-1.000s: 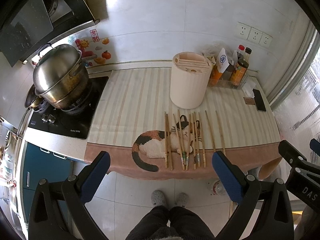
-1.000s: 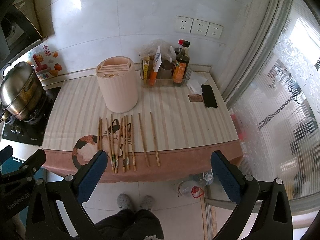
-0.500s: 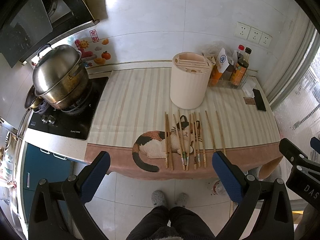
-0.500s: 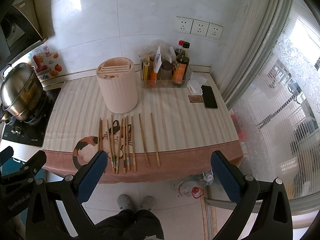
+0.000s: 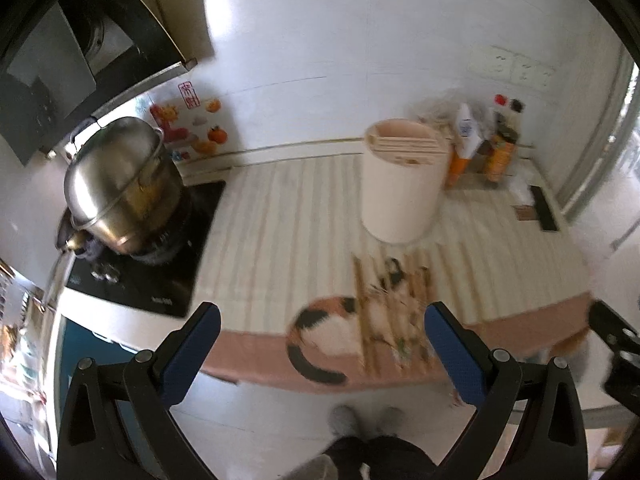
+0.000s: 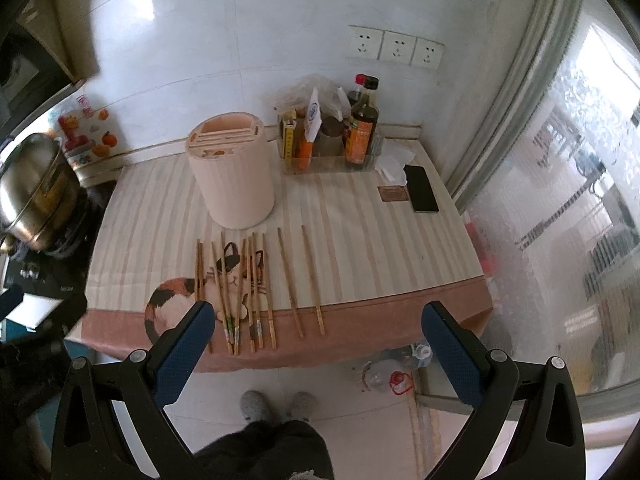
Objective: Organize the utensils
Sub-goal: 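Lower the left tool onto a wooden chopstick and close while the right tool grasps another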
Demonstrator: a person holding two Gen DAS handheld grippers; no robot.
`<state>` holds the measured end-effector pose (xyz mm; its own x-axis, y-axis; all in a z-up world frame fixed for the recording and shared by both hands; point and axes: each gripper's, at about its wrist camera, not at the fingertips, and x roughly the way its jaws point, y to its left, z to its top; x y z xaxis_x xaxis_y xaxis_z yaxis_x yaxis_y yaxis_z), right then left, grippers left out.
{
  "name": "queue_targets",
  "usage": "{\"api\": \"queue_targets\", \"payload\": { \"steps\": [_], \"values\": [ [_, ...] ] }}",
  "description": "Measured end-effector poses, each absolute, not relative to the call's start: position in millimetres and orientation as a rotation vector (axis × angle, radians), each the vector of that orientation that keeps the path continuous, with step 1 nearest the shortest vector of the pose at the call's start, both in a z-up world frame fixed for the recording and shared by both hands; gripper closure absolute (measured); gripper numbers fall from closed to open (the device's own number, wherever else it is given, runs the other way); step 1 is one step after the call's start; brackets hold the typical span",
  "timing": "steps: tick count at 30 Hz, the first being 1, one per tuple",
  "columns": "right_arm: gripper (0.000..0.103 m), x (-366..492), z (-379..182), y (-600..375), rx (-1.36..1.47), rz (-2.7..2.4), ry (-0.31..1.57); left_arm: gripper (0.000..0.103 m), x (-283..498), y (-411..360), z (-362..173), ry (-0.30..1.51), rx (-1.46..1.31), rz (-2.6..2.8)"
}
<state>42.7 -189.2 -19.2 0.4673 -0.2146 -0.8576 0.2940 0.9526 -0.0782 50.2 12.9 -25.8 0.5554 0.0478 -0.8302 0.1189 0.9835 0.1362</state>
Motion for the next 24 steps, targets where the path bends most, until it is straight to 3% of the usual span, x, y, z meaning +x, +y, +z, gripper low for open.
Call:
{"api": "queue_targets", "payload": {
  "steps": [9,12,17,19,21,24],
  "values": [
    [0.0,90.5,-105.8,-219.5,0.163,-0.415,1.124,0.0,135.9,37.2,-111.1,1.087,0.181,0.006],
    [0.007,106.7,-139.8,-233.2,0.169,-0.435,1.164,0.0,157.8,36.7,-148.3,1.155,0.192,0.018],
    [0.033,132.7,-192.7,-255.2,0.174,-0.42,1.232,0.002,181.4,25.4,-211.6,1.283,0.187,-0.011],
    [0.037,145.8,-213.7,-262.5,0.181,-0.402,1.263,0.019,186.3,20.0,-235.4,1.338,0.186,-0.02],
    [0.038,160.6,-236.0,-270.3,0.181,-0.387,1.303,0.042,192.1,16.9,-258.3,1.414,0.134,-0.041],
    [0.038,179.2,-264.5,-281.1,0.185,-0.363,1.357,0.065,196.1,13.4,-288.6,1.525,0.031,-0.081]
  ]
}}
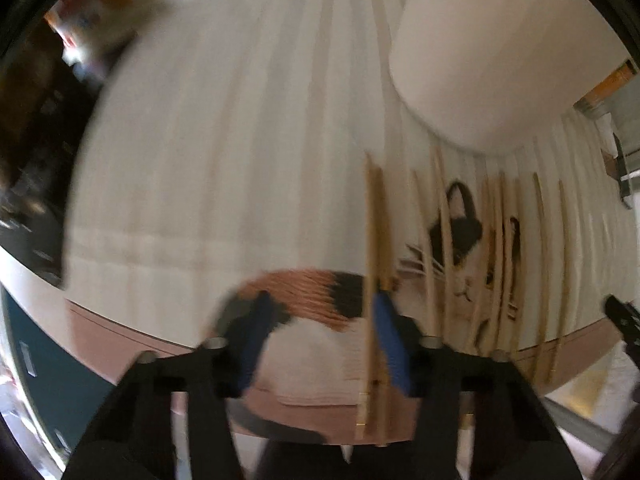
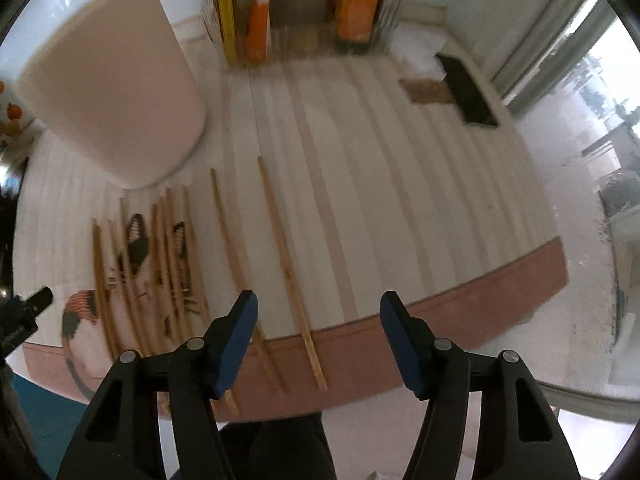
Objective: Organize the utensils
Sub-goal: 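Lower the left tool onto a wooden chopstick and close while the right tool grasps another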
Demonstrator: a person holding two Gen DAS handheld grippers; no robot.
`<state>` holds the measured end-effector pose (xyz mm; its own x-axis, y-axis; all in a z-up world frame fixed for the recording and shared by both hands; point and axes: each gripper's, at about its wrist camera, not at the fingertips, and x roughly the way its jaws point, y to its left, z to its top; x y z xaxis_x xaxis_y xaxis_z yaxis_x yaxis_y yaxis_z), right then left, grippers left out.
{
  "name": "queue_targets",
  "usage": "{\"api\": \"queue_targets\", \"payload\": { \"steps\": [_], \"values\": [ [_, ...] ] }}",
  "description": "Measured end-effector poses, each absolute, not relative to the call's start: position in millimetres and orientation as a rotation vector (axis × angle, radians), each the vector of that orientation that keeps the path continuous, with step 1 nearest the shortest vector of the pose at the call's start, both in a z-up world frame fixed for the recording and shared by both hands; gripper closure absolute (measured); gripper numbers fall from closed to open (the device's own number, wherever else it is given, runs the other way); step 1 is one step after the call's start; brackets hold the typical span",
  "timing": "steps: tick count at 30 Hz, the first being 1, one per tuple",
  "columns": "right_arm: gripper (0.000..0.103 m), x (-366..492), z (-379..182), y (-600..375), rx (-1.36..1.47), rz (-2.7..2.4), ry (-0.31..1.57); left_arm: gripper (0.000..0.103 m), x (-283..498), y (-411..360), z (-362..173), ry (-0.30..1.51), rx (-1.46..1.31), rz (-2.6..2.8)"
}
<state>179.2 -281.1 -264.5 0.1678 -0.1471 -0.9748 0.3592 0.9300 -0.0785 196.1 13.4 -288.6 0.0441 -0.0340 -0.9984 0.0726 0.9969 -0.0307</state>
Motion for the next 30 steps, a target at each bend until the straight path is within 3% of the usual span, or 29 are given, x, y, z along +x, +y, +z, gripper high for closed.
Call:
{"api": "queue_targets", "payload": {
  "steps": [4,10,14,18,21,27,30],
  "values": [
    [0.038,196.9,-293.7,-288.8,0.187,-0.325,1.421,0.067,195.8,8.9,-310.1,1.587,-0.01,-0.087],
    [0.038,218.8,-319.9,-295.0,0.189,-0.267,1.484,0.08,193.7,-1.4,-326.2,1.58,0.031,-0.068],
    [0.038,225.6,-329.3,-295.2,0.16,-0.242,1.506,0.099,193.1,-12.4,-327.7,1.559,0.044,-0.051],
    [0.04,229.9,-337.2,-300.2,0.144,-0.245,1.525,0.099,195.1,-7.1,-326.8,1.551,0.038,-0.03],
    [0.053,243.0,-345.8,-304.9,0.149,-0.23,1.528,0.099,198.9,6.4,-331.5,1.546,0.047,-0.047],
    [0.095,246.6,-360.9,-306.3,0.162,-0.245,1.514,0.099,220.7,-6.9,-328.8,1.527,0.1,-0.088],
    [0.096,240.5,-363.4,-304.9,0.169,-0.261,1.546,0.098,226.2,-13.1,-327.0,1.523,0.113,-0.104]
  ]
}}
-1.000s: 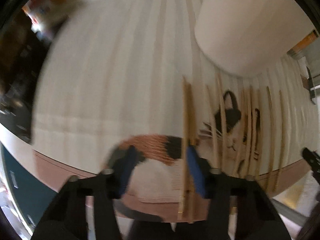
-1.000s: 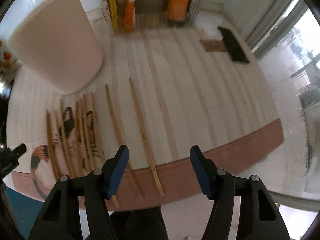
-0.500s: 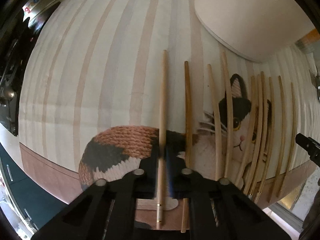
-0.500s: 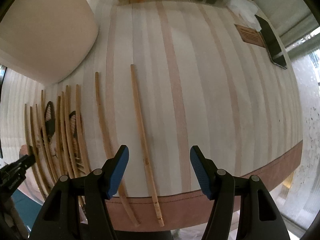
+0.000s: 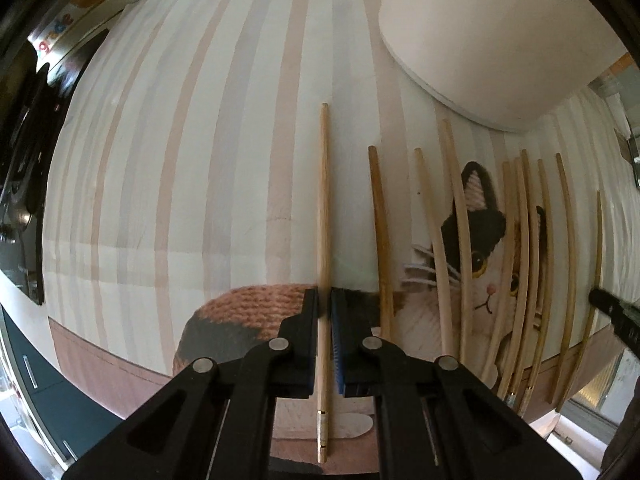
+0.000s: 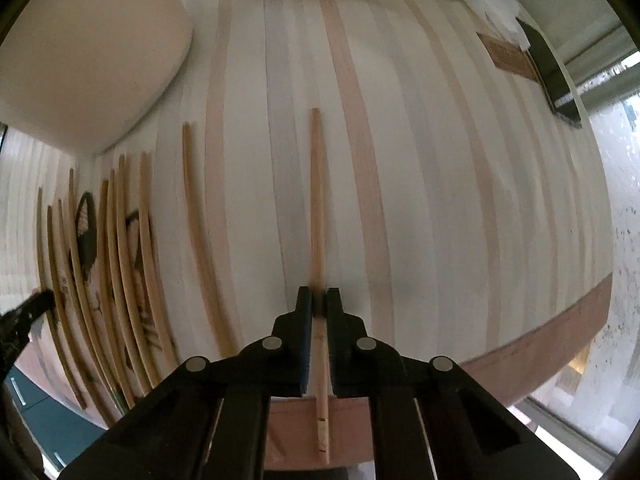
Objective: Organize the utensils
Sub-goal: 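Lower the left tool onto a wooden chopstick and close while the right tool grasps another, then lift the left tool's chopstick into the cream holder while the right tool carries its chopstick there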
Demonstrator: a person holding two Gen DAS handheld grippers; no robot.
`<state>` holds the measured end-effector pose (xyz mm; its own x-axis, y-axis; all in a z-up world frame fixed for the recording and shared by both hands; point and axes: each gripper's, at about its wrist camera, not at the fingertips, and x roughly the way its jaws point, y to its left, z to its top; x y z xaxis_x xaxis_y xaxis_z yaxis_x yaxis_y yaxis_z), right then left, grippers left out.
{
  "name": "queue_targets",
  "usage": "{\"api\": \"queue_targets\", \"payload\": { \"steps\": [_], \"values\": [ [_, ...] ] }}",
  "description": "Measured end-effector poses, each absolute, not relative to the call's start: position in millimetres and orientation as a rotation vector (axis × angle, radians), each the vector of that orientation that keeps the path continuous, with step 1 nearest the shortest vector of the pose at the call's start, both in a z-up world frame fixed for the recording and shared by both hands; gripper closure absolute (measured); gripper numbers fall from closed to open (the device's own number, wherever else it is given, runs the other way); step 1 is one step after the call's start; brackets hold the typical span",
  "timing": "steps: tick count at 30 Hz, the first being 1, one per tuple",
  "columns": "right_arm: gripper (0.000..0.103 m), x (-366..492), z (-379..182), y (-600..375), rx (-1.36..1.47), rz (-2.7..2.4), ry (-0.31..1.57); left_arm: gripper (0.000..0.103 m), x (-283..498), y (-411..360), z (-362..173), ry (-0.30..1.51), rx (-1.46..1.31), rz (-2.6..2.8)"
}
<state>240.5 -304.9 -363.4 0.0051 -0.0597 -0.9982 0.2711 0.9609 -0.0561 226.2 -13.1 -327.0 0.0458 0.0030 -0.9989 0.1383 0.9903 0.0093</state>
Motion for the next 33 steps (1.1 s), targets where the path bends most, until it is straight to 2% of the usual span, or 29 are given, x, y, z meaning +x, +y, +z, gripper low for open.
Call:
{"api": "queue_targets", "payload": {
  "steps": [8,14,16,19,20,26,33],
  "values": [
    [0.095,224.3,-371.3,-301.4,0.194,-0.276,1.598,0.098,242.0,-23.6,-327.7,1.525,0.129,-0.134],
    [0.095,234.2,-373.5,-295.2,0.178,-0.294,1.614,0.086,251.8,-22.3,-326.3,1.518,0.148,-0.137],
    [0.095,241.1,-375.2,-291.6,0.174,-0.296,1.612,0.085,255.9,-21.8,-326.5,1.524,0.136,-0.14],
    [0.094,246.8,-375.5,-283.0,0.153,-0.303,1.615,0.09,263.2,-18.8,-325.6,1.525,0.134,-0.152],
    [0.094,248.5,-375.2,-280.1,0.139,-0.306,1.613,0.099,266.6,-18.6,-325.1,1.522,0.137,-0.153],
    [0.096,239.6,-380.4,-262.3,0.154,-0.313,1.587,0.099,270.4,-17.7,-310.5,1.462,0.164,-0.117],
    [0.096,229.2,-353.9,-254.1,0.175,-0.306,1.491,0.099,281.4,-3.8,-263.9,1.327,0.179,-0.044]
  ]
}}
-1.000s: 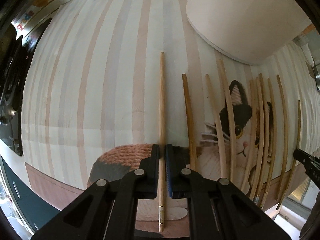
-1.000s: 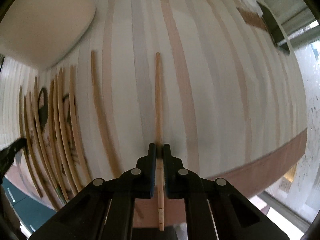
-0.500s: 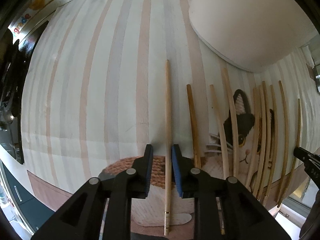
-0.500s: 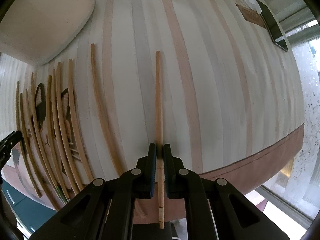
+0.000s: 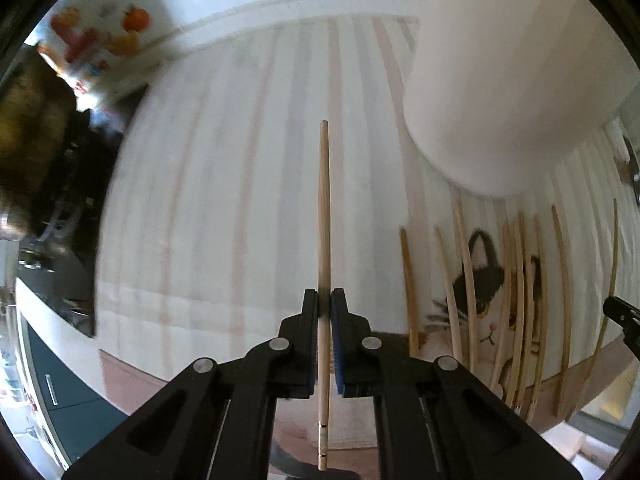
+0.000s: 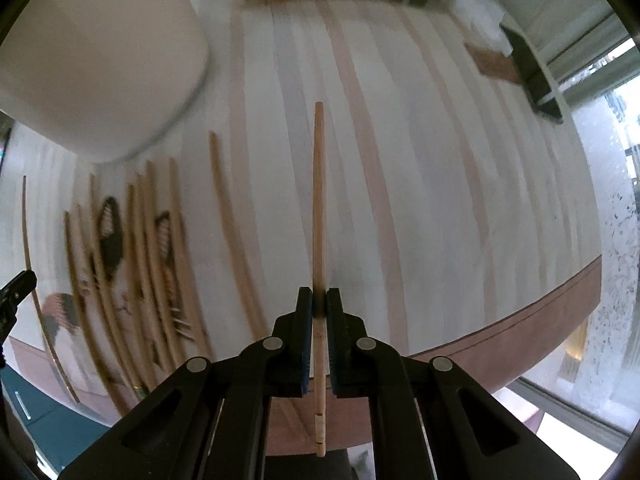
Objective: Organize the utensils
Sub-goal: 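Lift the left tool's chopstick into the cream holder while the right tool carries its chopstick there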
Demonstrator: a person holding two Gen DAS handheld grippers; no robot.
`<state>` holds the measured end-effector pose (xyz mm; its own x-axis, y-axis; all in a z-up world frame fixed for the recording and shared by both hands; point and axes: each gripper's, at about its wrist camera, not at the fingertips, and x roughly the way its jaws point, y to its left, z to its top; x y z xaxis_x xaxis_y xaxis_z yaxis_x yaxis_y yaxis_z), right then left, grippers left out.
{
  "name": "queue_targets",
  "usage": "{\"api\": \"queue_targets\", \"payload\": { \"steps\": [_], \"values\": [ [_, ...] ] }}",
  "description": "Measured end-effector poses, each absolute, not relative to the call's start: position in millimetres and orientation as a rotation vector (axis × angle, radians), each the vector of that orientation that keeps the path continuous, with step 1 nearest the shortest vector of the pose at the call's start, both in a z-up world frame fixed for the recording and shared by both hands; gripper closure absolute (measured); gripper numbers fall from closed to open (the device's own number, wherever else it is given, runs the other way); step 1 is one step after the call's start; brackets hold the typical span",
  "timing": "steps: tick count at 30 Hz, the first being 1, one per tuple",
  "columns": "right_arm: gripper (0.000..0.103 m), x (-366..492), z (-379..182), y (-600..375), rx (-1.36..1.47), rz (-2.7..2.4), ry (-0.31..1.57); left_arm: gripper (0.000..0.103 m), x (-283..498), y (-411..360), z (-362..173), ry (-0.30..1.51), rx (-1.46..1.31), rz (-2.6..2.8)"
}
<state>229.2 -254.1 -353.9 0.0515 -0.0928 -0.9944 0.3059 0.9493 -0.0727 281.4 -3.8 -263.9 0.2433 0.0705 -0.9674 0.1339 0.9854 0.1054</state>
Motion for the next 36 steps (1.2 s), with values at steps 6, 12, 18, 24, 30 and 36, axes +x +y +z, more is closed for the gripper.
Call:
{"api": "queue_targets", "payload": {
  "steps": [6,12,18,24,30,36],
  "values": [
    [0.096,219.0,-313.4,-252.6,0.197,-0.293,1.391,0.099,289.6,13.5,-214.1,1.213,0.125,-0.004],
    [0.096,237.7,-244.7,-261.9,0.226,-0.277,1.268,0.099,278.4,11.2,-151.0,1.062,0.082,0.013],
    [0.096,262.1,-168.5,-265.2,0.212,-0.239,1.099,0.099,290.8,1.7,-67.7,0.901,0.022,-0.019],
    [0.096,307.5,-91.2,-266.3,0.171,-0.195,0.917,0.099,320.6,-23.8,5.0,0.781,-0.05,-0.074],
    [0.096,371.2,-52.8,-267.1,0.184,-0.149,0.81,0.099,370.8,-45.8,21.6,0.788,-0.192,-0.124],
    [0.096,425.0,-56.5,-265.5,0.273,-0.089,0.759,0.099,417.7,-50.0,-6.5,0.816,-0.303,-0.088]
  ]
}}
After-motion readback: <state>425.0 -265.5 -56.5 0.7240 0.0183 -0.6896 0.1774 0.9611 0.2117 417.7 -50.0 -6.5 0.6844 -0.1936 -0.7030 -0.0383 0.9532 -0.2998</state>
